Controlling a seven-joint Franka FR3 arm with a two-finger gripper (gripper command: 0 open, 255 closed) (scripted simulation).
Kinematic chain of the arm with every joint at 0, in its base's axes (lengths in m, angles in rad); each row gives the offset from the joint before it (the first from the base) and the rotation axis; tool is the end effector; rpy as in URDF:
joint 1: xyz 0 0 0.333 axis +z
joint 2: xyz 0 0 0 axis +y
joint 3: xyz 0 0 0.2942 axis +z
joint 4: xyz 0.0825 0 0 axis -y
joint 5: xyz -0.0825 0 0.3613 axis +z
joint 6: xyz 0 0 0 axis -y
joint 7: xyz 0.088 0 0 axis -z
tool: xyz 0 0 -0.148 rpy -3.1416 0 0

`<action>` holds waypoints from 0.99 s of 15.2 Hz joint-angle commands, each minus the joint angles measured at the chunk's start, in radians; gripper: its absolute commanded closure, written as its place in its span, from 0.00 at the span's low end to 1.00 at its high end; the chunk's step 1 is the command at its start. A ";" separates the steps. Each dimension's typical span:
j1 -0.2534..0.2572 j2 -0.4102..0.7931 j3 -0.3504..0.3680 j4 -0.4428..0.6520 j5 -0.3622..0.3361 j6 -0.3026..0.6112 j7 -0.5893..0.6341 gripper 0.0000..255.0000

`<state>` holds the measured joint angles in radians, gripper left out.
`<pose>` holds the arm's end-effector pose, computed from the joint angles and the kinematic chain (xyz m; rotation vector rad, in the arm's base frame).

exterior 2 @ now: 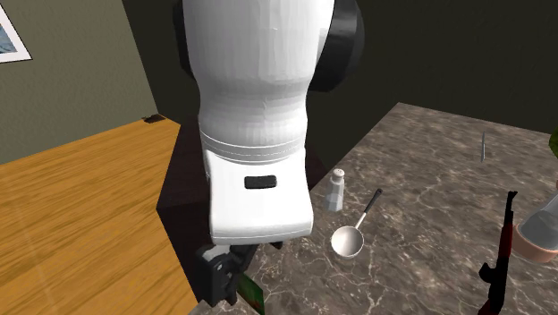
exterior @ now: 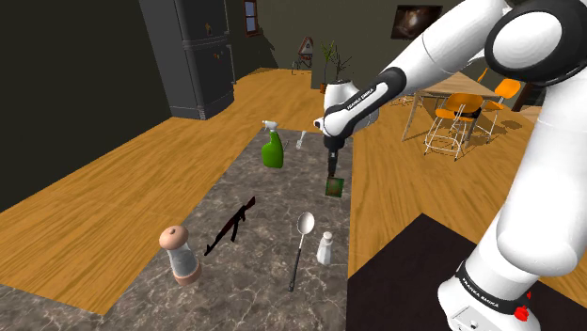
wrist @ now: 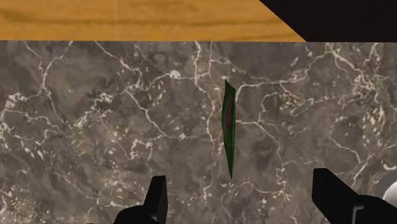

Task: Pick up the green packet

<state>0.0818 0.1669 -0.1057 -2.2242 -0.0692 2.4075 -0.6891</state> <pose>0.5273 -0.0155 0.2555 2.8795 1.0802 -0.0101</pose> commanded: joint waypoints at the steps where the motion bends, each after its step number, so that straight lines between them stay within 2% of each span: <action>1: 0.000 0.023 0.002 -0.001 0.003 0.025 -0.006 0.00; 6: -0.002 0.080 0.003 -0.012 0.006 0.093 -0.005 0.00; 8: -0.002 0.080 0.004 -0.012 0.006 0.093 -0.005 0.00; 9: -0.002 0.082 0.004 -0.012 0.006 0.094 -0.005 1.00; 15: -0.002 0.082 0.004 -0.011 0.006 0.093 -0.005 1.00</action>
<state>0.0798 0.2489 -0.1020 -2.2351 -0.0632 2.5010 -0.6940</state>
